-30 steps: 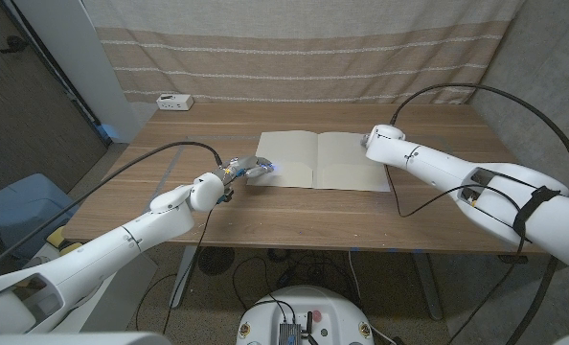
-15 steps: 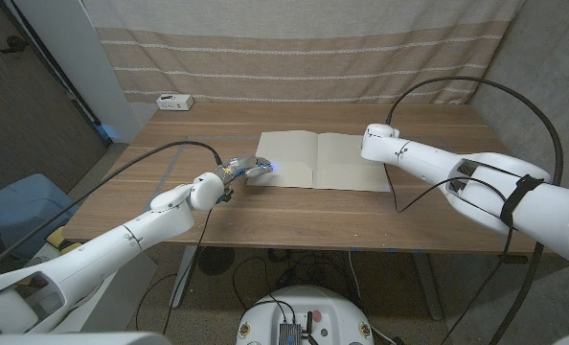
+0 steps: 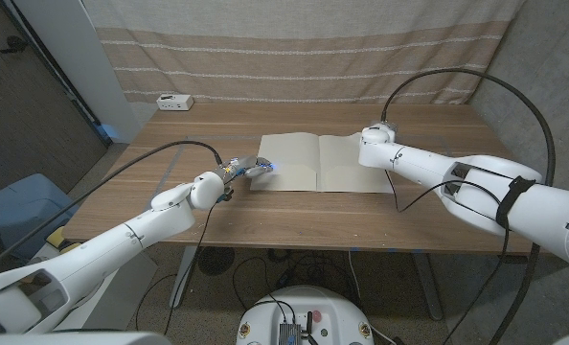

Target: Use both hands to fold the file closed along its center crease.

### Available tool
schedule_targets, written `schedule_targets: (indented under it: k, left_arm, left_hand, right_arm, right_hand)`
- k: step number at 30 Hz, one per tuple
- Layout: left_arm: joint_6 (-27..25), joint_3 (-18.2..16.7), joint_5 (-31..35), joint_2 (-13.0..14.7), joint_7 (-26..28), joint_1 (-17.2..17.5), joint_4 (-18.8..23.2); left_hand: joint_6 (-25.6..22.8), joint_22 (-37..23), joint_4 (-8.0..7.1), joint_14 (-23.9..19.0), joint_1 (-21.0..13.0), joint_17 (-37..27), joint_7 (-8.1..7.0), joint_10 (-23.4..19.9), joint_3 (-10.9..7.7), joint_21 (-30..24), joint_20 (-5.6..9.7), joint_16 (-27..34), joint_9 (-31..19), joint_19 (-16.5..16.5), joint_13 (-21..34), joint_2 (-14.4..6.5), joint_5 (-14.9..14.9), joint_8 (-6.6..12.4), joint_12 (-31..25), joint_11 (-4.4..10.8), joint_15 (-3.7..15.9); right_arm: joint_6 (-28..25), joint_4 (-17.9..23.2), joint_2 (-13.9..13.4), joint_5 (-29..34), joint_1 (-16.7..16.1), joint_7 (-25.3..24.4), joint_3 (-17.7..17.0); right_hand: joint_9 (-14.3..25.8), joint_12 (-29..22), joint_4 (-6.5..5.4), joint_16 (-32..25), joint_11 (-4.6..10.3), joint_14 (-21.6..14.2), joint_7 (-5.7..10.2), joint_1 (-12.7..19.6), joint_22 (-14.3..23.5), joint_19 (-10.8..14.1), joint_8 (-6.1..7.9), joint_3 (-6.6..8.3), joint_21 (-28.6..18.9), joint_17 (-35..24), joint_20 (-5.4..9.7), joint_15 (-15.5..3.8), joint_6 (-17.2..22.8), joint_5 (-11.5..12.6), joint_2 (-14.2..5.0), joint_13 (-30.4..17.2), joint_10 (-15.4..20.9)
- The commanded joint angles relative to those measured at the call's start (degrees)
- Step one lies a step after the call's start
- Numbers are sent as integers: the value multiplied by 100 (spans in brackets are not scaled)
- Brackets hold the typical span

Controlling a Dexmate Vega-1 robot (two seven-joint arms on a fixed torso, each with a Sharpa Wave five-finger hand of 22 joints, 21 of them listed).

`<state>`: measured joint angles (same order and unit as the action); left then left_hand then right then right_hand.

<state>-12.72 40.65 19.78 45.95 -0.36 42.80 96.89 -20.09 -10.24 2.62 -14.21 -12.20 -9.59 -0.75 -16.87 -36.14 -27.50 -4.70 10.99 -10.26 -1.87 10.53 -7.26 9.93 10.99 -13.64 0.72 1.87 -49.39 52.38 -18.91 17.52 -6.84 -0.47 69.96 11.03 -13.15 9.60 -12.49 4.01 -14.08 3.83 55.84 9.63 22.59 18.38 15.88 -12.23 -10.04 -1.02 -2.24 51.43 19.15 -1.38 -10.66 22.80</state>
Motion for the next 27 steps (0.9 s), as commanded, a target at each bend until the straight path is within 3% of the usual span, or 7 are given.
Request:
schedule_targets:
  k: [1, 5, 7, 9, 15, 19, 27]
  left_arm:
    - [-6, 24, -18, -8, -32, -40, -40]
    - [2, 30, -26, -11, -38, -49, -51]
    - [7, 36, -20, -13, -37, -57, -59]
    - [4, 45, -24, -19, -60, -72, -67]
    - [-23, 74, 19, -24, -80, -103, -73]
    - [-19, 88, 25, -22, -110, -125, -85]
    - [-16, 106, 45, -21, -138, -145, -86]
  left_hand:
    - [39, -34, 4, -18, 56, -17, -14, -2, -28, 28, 13, -12, -15, -17, 28, 8, -7, -11, 20, 11, 29]
    - [59, -34, 2, -14, 63, -18, -27, 0, -27, 35, 9, -18, -15, -16, 29, 10, -7, -20, 31, 13, 25]
    - [62, -34, 1, -12, 67, -18, -31, 2, -26, 39, 12, -20, -15, -16, 29, 11, -7, -22, 35, -3, 26]
    - [67, -35, -1, -14, 70, -19, -32, 1, -26, 40, 15, -20, -15, -17, 30, 12, -7, -24, 38, -4, 27]
    - [67, -35, -6, 29, 87, -20, -39, 15, -19, 50, 34, -40, -16, -19, 31, 22, -7, -24, 56, 18, 36]
    - [88, -35, -2, 39, 100, -19, -43, 31, -4, 58, 51, -45, -16, -21, 31, 50, -8, -33, 71, 19, 34]
    - [103, -35, 6, 45, 124, -19, -53, 29, 25, 71, 75, -47, -15, -22, 32, 102, -9, -38, 83, 18, 47]
  right_arm:
    - [342, 684, -308, 385, -568, -1270, -373]
    - [589, 1015, -445, 293, -802, -1585, -733]
    - [690, 1163, -507, 225, -892, -1640, -894]
    - [724, 1238, -534, 214, -929, -1622, -961]
    - [941, 1416, -672, 243, -1004, -1489, -1040]
    - [1065, 1530, -733, 282, -1137, -1641, -1163]
    - [952, 1569, -650, 308, -1337, -1985, -1419]
  right_hand:
    - [19, 22, -107, -453, -7, -1407, -26, 282, 59, 856, -25, 34, -243, -139, 11, -625, 195, 80, -159, -29, 549]
    - [31, 33, -137, -1099, 76, -2760, -54, 432, 133, 1793, 47, 55, -616, -428, 0, -784, 381, -15, -389, -38, 961]
    - [33, 55, -119, -1273, 41, -2974, -36, 533, 157, 2174, 9, 44, -796, -598, 31, -814, 283, -82, -459, -42, 1047]
    - [33, 98, -87, -1303, 23, -3023, 11, 600, 164, 2228, -61, 53, -834, -651, 33, -794, 104, -110, -461, -43, 1000]
    - [15, 256, -5, -1237, -72, -3379, 206, 964, 182, 2423, -871, 99, -1059, -841, 146, -919, -2272, -212, -265, -81, 361]
    - [-3, 242, 100, -1593, -70, -3854, 155, 1691, 204, 2722, -839, 97, -1304, -1298, 501, -1092, -3284, -249, -155, -94, -74]
    - [1, 181, 38, -2017, -85, -4825, 139, 2805, 374, 2753, -719, 39, -1706, -1815, 937, -1147, -3536, -429, 108, -104, -269]
